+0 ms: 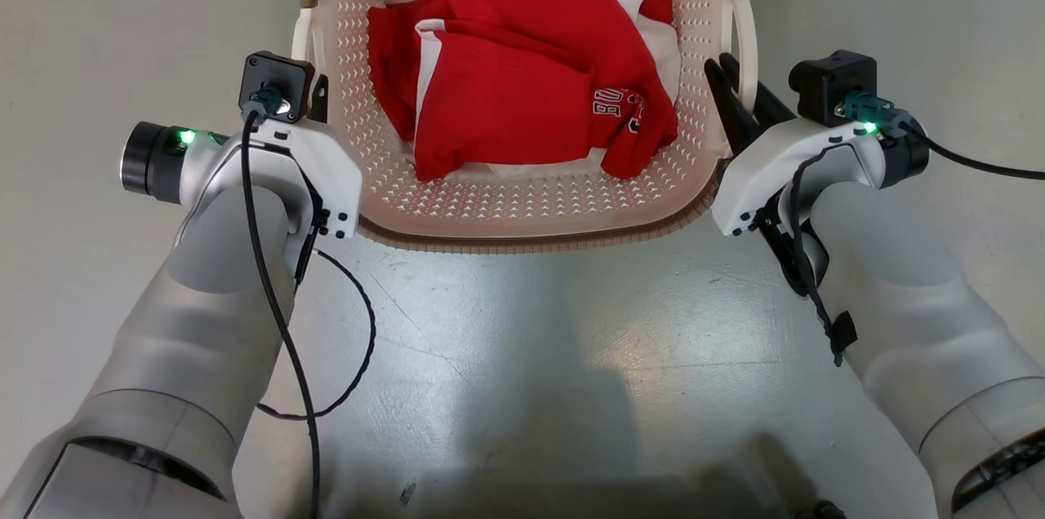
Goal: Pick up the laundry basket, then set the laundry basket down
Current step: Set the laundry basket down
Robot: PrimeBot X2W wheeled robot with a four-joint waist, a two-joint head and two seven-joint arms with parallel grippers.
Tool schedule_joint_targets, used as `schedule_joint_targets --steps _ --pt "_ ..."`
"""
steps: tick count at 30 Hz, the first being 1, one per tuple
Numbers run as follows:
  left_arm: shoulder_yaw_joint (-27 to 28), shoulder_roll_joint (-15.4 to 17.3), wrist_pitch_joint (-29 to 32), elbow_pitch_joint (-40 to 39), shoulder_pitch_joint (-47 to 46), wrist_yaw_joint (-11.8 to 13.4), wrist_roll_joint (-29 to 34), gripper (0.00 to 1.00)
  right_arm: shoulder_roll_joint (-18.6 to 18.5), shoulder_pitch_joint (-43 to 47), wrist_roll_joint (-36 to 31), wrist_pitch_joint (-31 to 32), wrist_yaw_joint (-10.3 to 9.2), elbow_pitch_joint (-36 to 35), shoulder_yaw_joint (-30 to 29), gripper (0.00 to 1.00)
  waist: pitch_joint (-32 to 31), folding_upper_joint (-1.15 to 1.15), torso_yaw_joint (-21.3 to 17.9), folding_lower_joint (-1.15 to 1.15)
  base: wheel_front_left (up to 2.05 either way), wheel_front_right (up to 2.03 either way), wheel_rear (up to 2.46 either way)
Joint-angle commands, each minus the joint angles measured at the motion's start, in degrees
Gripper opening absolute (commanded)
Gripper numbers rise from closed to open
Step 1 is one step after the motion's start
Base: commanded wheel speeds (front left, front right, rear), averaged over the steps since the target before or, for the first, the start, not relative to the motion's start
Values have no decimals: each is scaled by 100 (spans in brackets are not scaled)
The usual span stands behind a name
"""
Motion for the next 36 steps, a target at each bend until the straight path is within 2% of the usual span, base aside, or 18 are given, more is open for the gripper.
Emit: schedule_joint_targets --steps 1,16,36 --pt "45 140 -110 -108 -62 54 18 0 121 293 -191 -30 46 -147 -3 0 20 0 9 0 0 0 0" --pt "30 161 -113 -146 -133 90 8 0 278 444 -586 -30 46 -141 -384 0 156 0 -18 0 0 0 0" --pt "-6 118 -114 -112 -174 117 -36 0 307 417 -752 -30 46 -114 -524 0 301 0 -28 0 0 0 0"
